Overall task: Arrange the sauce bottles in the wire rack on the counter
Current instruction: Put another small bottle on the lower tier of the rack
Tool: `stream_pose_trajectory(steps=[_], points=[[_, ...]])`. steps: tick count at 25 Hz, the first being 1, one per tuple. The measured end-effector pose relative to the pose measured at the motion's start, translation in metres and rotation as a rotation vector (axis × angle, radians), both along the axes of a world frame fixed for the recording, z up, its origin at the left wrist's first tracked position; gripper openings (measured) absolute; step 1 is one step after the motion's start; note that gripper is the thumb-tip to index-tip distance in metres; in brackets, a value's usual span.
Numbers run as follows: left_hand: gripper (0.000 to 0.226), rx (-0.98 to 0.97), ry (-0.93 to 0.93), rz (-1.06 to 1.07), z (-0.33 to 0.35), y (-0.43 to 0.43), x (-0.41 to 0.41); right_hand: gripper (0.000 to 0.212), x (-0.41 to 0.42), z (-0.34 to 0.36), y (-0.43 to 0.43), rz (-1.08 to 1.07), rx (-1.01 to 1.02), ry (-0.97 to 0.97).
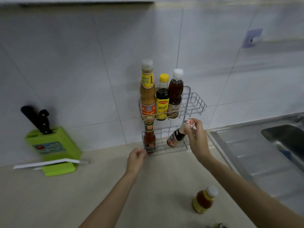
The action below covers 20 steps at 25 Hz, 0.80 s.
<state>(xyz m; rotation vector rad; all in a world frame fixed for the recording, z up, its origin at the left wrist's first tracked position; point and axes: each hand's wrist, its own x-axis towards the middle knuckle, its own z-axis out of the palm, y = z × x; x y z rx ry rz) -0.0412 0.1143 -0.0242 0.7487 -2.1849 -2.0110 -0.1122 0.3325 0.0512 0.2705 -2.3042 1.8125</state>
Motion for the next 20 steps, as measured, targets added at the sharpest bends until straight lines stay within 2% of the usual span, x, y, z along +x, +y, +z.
stream_pose_trajectory(steps=[3,5,9,12,20], points=[[0.012,-0.009,-0.001,0.069,-0.01,-0.004,-0.017,0.025,-0.006,-0.017,-0.013,0.019,-0.045,0.025],[0.014,-0.022,-0.002,0.094,-0.016,-0.007,-0.022,0.026,-0.016,-0.022,-0.022,0.037,-0.002,0.04],[0.01,-0.005,-0.041,0.105,-0.03,-0.009,-0.024,0.032,-0.032,-0.038,-0.036,0.178,0.261,0.09],[0.011,0.003,-0.021,0.103,-0.038,-0.013,-0.022,0.033,-0.037,-0.055,-0.046,0.279,0.356,0.091],[0.015,0.058,-0.065,0.019,-0.038,-0.015,-0.031,0.035,-0.063,-0.049,-0.065,0.394,0.257,0.062]])
